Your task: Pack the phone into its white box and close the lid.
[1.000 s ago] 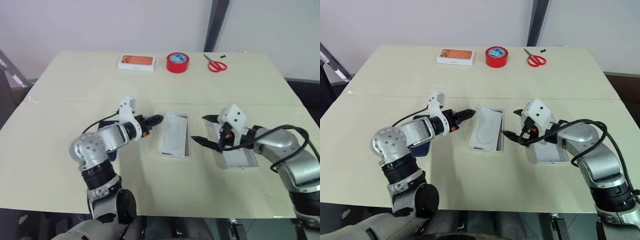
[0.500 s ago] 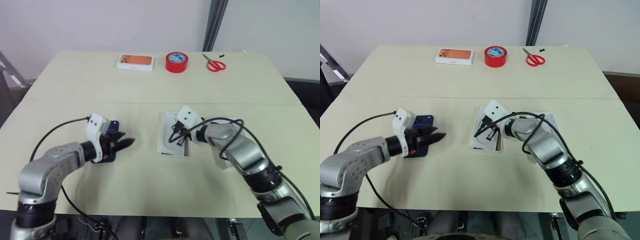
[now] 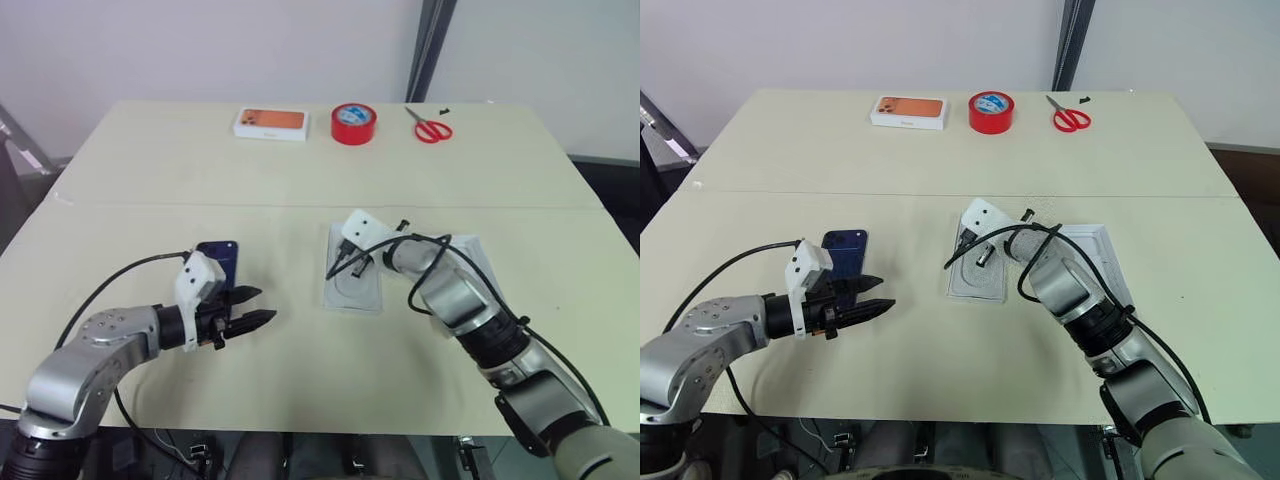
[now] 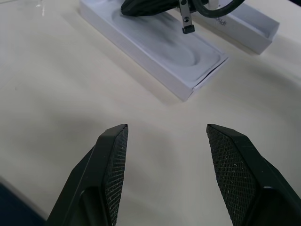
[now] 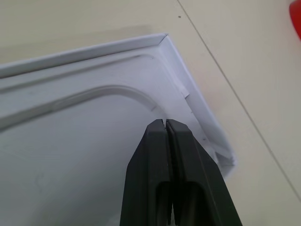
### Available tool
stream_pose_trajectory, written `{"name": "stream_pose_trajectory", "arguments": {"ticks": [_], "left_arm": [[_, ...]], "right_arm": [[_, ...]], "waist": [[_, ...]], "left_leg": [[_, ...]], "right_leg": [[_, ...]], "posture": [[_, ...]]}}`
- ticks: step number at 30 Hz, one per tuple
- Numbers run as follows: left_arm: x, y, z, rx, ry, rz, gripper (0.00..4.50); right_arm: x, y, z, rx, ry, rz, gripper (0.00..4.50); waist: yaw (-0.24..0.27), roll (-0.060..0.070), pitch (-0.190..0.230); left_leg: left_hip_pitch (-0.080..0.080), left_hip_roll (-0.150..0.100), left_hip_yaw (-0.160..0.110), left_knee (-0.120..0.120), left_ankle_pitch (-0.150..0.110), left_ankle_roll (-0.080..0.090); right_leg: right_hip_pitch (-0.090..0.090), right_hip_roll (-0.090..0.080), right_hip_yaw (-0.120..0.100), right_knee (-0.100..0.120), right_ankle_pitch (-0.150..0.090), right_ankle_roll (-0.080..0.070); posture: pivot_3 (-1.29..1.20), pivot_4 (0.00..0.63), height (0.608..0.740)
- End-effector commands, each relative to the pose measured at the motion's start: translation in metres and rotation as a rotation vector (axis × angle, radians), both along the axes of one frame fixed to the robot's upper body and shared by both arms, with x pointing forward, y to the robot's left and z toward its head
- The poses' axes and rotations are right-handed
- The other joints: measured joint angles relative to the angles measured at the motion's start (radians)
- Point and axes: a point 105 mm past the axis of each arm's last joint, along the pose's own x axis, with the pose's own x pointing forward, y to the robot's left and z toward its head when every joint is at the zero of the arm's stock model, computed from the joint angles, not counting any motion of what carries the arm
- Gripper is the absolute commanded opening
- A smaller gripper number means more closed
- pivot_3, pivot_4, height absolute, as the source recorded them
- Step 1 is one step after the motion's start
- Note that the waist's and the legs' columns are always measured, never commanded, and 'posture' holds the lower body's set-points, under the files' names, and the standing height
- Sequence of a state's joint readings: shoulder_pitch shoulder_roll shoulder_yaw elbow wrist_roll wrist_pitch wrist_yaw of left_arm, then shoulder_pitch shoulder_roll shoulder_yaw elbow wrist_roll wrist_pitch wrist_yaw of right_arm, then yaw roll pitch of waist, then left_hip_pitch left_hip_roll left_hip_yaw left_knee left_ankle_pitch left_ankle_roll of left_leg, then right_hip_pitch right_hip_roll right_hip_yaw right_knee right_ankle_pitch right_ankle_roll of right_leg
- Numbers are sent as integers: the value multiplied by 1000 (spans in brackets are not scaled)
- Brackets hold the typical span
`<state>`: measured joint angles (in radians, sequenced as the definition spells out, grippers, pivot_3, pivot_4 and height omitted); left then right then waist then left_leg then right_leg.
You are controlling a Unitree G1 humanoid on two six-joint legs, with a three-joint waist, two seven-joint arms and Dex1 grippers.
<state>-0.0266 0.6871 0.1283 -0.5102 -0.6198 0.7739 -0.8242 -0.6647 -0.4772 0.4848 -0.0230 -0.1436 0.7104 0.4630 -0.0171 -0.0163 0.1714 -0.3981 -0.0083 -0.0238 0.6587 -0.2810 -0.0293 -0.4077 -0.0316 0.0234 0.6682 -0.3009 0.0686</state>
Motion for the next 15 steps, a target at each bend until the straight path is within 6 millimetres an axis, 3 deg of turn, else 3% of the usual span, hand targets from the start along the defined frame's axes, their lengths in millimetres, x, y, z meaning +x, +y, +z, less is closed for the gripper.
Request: {"name": "stream_pose_trajectory", "arguments": {"ticks": [1,5,11,15], "left_arm": [[-3,-6,6,-9,-39,-19,2817],[0,-3,8,-11,-47,9,2817],[-1,-1,4,8,-38,13,2817],[1,4,2,17,-37,38,2817]], "right_arm": [[-19,15,24,85,-31,149,98],[-50,13,38,204,56,279,98],[-75,-25,33,133,141,317,98],[-82,-39,29,100,165,322,98]], "waist": [[1,0,0],[2,0,0],[5,0,0],[-2,0,0]], "left_leg": [[0,0,0,0,0,0],[0,0,-1,0,0,0],[1,0,-1,1,-1,2],[1,1,-1,1,-1,2]], "right_leg": [[0,0,0,0,0,0],[0,0,-1,0,0,0],[3,0,-1,-1,0,0],[3,0,-1,-1,0,0]], "posture": [[0,150,740],[0,150,740],[0,150,740],[0,150,740]]}}
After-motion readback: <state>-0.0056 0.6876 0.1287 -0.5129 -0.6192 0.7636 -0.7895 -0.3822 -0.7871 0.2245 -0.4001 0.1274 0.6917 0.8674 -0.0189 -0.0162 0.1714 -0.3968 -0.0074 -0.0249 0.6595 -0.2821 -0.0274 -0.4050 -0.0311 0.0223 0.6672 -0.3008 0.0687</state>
